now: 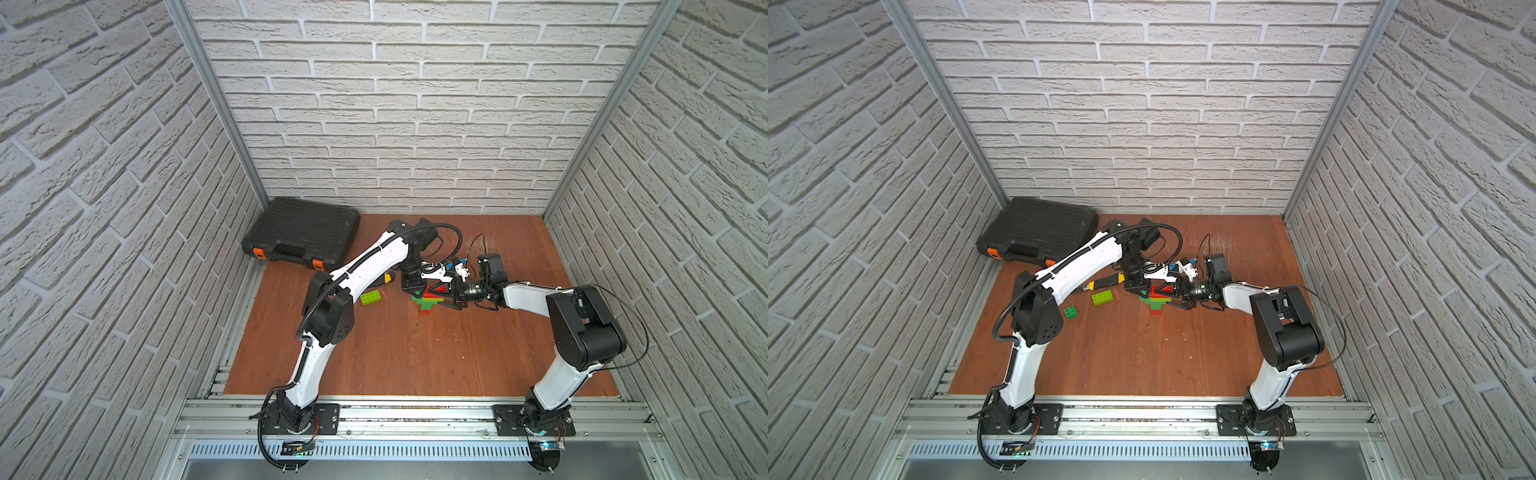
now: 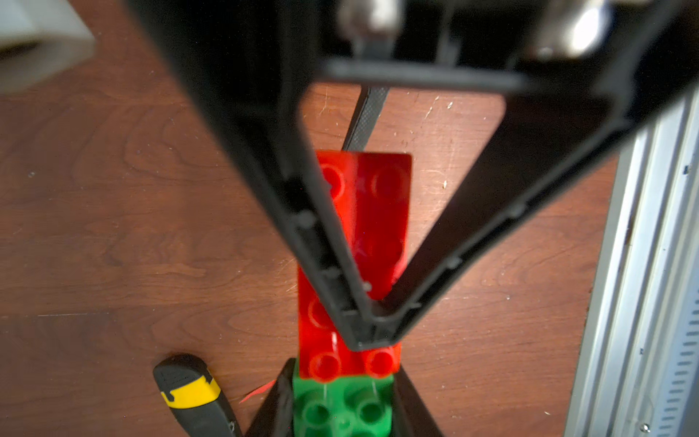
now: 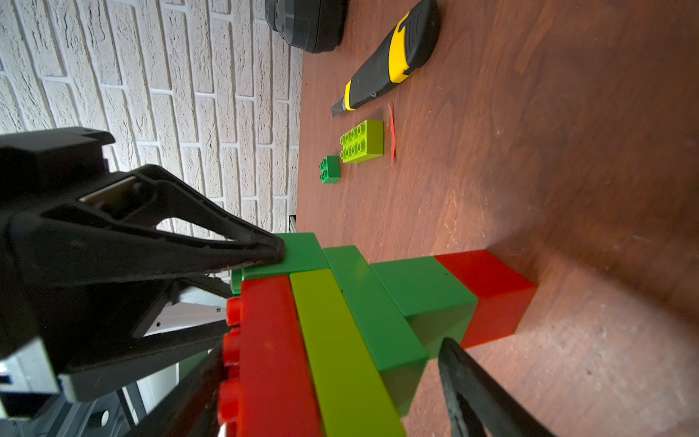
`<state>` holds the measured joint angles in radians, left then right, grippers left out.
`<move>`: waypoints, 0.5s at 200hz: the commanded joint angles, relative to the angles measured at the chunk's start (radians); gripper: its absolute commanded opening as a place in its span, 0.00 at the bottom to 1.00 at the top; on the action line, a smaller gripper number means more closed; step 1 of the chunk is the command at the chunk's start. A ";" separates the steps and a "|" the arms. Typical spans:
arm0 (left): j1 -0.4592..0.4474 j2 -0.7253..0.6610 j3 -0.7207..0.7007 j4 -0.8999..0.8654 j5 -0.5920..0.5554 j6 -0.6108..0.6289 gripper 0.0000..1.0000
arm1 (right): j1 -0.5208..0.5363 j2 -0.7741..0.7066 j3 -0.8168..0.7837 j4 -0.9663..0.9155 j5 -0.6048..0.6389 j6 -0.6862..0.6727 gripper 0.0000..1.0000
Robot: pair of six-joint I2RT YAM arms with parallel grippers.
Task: Assemble a spoon with lego
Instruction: Assemble the lego brick with the lego brick.
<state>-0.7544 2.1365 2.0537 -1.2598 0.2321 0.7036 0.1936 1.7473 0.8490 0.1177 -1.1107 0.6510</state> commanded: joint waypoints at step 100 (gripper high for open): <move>-0.045 -0.005 -0.099 0.101 0.024 -0.024 0.22 | 0.009 -0.013 0.009 -0.123 0.096 -0.066 0.83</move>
<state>-0.7727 2.0918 1.9842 -1.1961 0.1932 0.6960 0.1936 1.7458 0.8524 0.0959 -1.1149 0.6365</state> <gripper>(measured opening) 0.351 0.833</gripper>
